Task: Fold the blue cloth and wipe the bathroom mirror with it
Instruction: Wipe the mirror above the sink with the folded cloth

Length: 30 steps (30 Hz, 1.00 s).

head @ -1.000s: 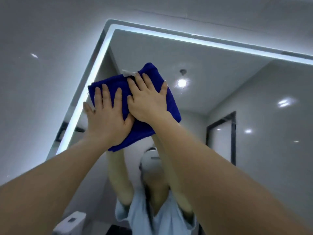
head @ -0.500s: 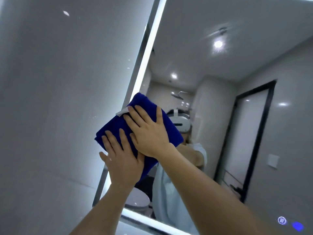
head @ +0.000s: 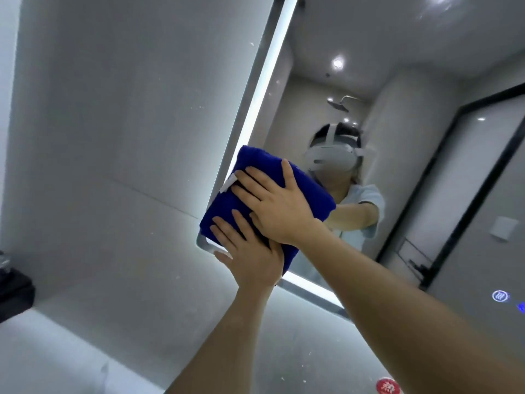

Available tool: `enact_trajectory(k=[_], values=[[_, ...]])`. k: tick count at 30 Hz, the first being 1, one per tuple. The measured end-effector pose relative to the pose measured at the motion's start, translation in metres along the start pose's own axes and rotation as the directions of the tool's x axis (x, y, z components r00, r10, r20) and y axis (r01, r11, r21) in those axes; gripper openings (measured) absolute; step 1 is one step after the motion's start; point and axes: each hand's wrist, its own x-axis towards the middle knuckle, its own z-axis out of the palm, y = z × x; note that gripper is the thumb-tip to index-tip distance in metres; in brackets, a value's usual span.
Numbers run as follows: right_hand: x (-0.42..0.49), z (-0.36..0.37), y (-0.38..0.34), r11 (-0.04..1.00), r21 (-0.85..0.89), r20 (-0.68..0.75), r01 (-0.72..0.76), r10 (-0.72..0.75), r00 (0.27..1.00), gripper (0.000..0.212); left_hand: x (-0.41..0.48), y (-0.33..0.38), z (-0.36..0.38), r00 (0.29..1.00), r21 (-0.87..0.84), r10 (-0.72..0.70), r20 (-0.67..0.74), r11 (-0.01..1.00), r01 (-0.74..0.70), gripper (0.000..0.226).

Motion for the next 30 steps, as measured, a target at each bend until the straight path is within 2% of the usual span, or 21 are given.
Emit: enact_trajectory(k=[4,7,11,15,21,26,30], values=[[-0.03,0.012,-0.002,0.999,-0.028,0.046,0.016,-0.015,0.999,0.052,-0.035,0.004,0.014,0.998,0.002,-0.053,0.033,0.999,0.053,0.071],[-0.059,0.022,-0.001,0.999,-0.033,0.071,0.013,-0.011,0.997,0.06,-0.065,0.009,0.024,0.996,0.02,-0.054,0.074,0.998,0.052,0.075],[-0.102,0.035,0.008,0.998,-0.056,0.072,0.038,-0.034,0.997,0.051,-0.103,0.022,0.037,0.994,0.035,-0.035,0.101,0.999,0.031,0.073],[-0.144,0.04,0.023,1.0,-0.016,0.075,0.008,-0.006,0.997,0.058,-0.138,0.046,0.049,0.993,0.03,-0.028,0.116,0.999,0.024,0.071],[-0.208,0.045,0.063,0.999,-0.035,0.076,-0.012,0.014,0.997,0.055,-0.191,0.096,0.069,0.99,0.014,-0.01,0.14,1.0,0.008,0.07],[-0.236,0.03,0.112,0.991,-0.119,-0.005,-0.065,0.065,0.998,0.053,-0.2,0.149,0.077,0.994,-0.025,0.042,0.103,0.999,-0.04,0.067],[-0.231,0.005,0.157,0.986,-0.119,-0.058,-0.118,0.112,0.992,0.053,-0.18,0.201,0.076,0.998,-0.09,0.042,0.041,0.995,-0.039,0.067]])
